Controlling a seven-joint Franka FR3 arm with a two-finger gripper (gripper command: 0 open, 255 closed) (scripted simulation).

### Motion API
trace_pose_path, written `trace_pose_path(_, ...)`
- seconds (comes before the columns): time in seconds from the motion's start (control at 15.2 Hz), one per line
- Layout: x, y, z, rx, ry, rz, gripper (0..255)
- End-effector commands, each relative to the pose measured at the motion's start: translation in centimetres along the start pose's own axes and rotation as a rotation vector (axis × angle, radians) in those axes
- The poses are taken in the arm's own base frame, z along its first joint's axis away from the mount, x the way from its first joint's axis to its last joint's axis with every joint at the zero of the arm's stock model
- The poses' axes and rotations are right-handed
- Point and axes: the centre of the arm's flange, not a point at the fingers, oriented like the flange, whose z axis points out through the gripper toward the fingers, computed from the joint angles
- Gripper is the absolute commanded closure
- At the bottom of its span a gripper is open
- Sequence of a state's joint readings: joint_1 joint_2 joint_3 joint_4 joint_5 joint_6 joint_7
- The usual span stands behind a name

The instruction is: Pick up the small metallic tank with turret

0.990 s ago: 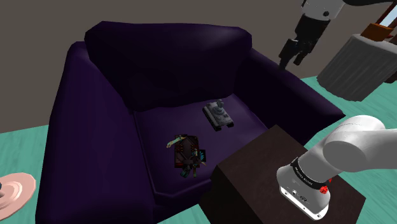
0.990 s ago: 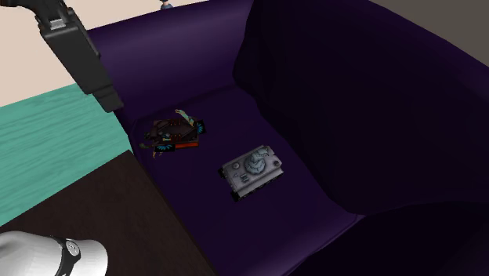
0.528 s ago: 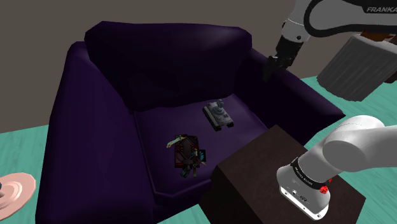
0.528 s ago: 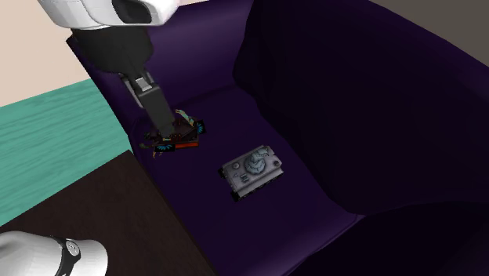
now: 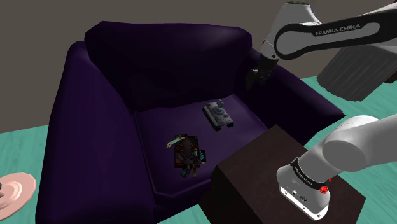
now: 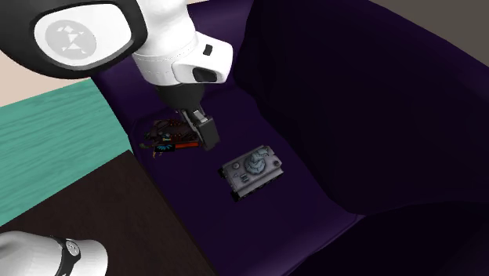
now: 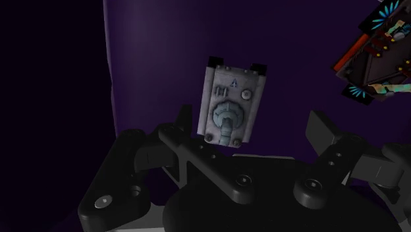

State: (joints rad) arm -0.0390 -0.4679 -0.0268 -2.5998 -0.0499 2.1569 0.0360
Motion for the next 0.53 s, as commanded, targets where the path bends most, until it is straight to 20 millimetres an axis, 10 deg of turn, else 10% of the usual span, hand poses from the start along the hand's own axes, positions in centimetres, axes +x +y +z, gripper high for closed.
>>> trace_pose_path(0.0, 1.2, 0.1, 2.5, 0.005, 0.010, -0.001, 0)
trace_pose_path(0.46, 5.6, 0.7, 10.4, 0.024, 0.036, -0.003, 0)
